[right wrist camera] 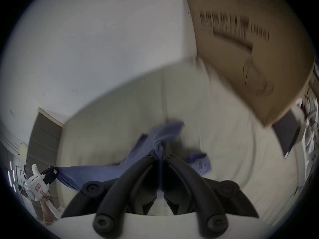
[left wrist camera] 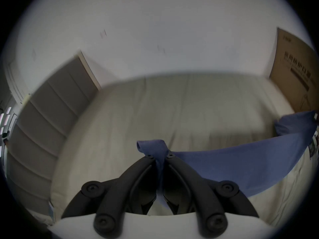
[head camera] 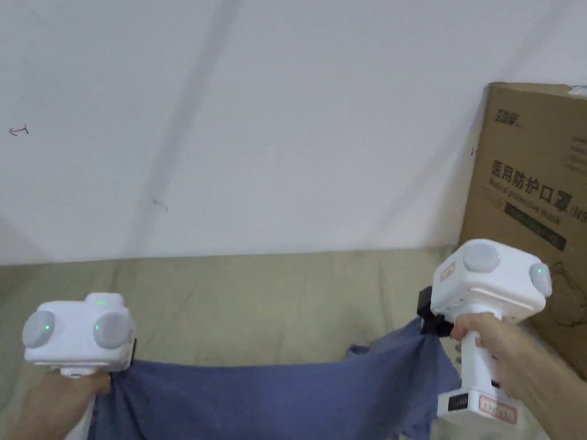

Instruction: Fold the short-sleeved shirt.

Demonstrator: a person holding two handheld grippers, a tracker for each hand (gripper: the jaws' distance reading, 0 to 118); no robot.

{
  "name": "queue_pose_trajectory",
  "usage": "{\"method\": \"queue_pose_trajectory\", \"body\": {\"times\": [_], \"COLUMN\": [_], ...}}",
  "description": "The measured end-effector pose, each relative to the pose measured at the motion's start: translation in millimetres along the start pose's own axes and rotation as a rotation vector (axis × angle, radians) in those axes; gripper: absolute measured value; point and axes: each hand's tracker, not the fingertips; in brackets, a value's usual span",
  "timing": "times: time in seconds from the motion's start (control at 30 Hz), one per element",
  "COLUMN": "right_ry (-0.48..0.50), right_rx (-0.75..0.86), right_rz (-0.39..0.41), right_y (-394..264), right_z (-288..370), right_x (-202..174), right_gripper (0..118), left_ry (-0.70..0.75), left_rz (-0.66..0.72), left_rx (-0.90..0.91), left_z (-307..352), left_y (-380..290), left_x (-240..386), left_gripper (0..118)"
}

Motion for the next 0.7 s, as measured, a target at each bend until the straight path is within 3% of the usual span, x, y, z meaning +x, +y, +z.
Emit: {"method": "queue_pose_trajectory", "body": {"times": [0.13, 0.23, 0.3, 0.5, 0.7], "right_ry": [-0.02, 0.012, 0.052, 0.089, 0.078], "right_rx": [-0.048, -0.007, 0.005, 0.064, 0.046], "right_rz": [0.012, 0.008, -0.037, 0.073, 0.126], "right_y": [-30, -53, -66, -148, -261], "right_z": [-33, -7, 14, 112, 187], "right_x": [28, 42, 52, 68, 111], "right_gripper": [4, 4, 4, 4, 4], "left_ry": [0.023, 0.016, -0.022, -0.103, -0.126], "left_rz": [-0.053, -0.089, -0.084, -0.118, -0.027], "left_rx": [-0.019, 0.007, 0.029, 0.093, 0.122], "left_z": [-24, -7, 20, 116, 208], "left_y": [-37, -51, -59, -119, -225], "left_x": [-5, -18, -26, -50, -80], "left_gripper": [4, 4, 4, 4, 4]}}
